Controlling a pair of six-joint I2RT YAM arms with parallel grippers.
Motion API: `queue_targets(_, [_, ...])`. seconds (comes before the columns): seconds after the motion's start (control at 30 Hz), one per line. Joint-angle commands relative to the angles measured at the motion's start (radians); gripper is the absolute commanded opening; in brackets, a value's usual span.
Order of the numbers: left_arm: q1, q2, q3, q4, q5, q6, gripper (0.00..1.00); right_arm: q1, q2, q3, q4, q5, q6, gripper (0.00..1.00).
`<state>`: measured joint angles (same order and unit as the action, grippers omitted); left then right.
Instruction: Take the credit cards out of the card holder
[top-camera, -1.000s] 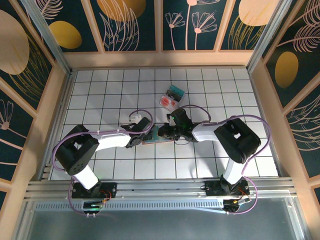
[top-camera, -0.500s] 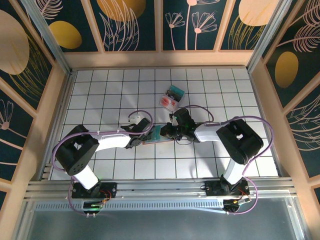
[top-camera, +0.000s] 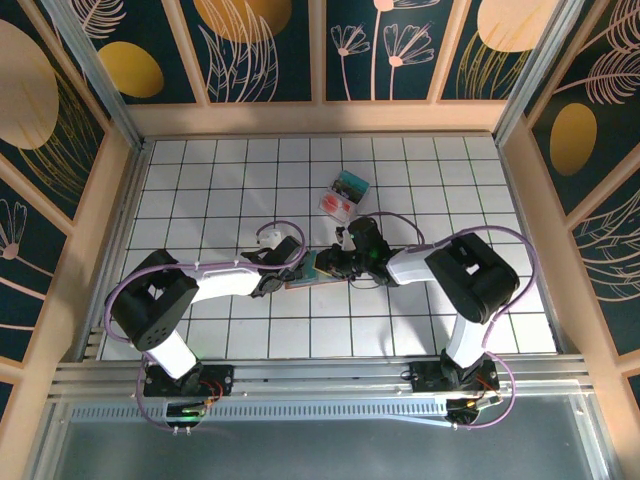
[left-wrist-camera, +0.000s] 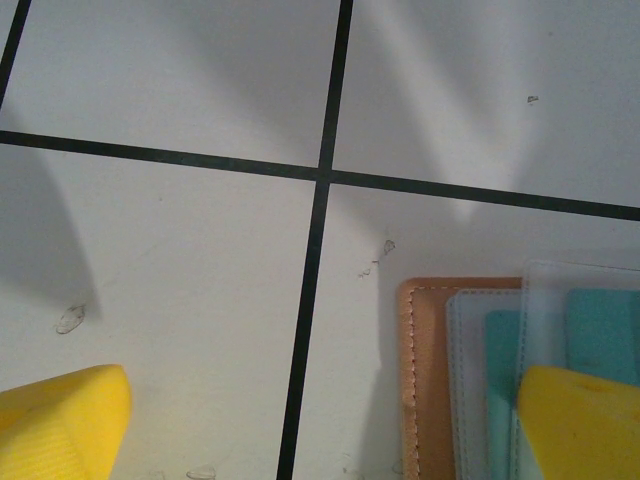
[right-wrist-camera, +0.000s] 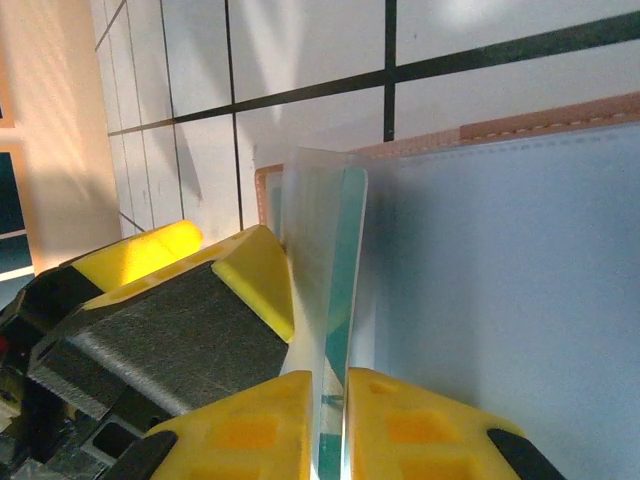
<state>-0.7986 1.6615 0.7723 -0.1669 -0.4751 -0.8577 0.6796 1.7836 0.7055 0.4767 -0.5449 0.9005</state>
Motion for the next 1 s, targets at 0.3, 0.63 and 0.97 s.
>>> queue_targets(0.3, [0.007,0.046,-0.047,-0.081,0.048,0.014,0.99,-0.003,0.038,0.02,0.093,-0.023,0.02,0.07])
queue_targets(0.63, [0.007,0.029,-0.052,-0.104,0.014,0.01,0.99,-0.011,-0.053,0.035,-0.145,0.098,-0.072,0.02])
queue_targets(0.97, [0.008,-0.027,-0.005,-0.126,0.021,0.05,0.99,0.004,-0.12,0.117,-0.436,0.243,-0.176,0.02])
